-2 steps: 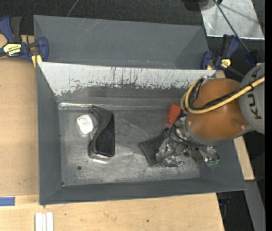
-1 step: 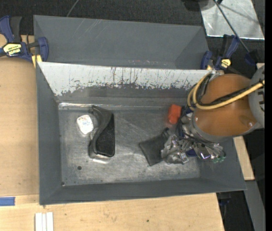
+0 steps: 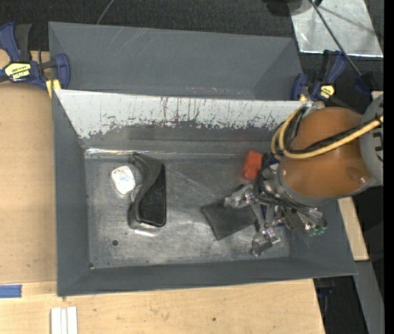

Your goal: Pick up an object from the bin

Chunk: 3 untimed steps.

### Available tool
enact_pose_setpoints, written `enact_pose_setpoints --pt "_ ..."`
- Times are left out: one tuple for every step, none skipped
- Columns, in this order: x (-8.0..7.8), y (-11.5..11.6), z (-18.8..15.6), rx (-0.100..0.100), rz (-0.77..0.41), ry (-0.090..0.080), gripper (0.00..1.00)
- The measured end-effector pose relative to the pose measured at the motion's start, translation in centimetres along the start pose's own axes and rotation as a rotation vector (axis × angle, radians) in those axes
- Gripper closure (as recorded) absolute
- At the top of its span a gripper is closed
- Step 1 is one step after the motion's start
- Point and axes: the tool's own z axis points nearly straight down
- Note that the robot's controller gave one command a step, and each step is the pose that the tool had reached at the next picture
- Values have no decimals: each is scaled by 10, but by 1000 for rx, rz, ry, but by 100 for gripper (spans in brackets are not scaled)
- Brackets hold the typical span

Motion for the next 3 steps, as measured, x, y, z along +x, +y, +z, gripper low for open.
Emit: enact_pose_setpoints --pt "-1 -17 66 0 227 0 0" --pt "-8 -19 62 7 227 -27 100" --pt "-9 -21 -79 3 143 -7 100"
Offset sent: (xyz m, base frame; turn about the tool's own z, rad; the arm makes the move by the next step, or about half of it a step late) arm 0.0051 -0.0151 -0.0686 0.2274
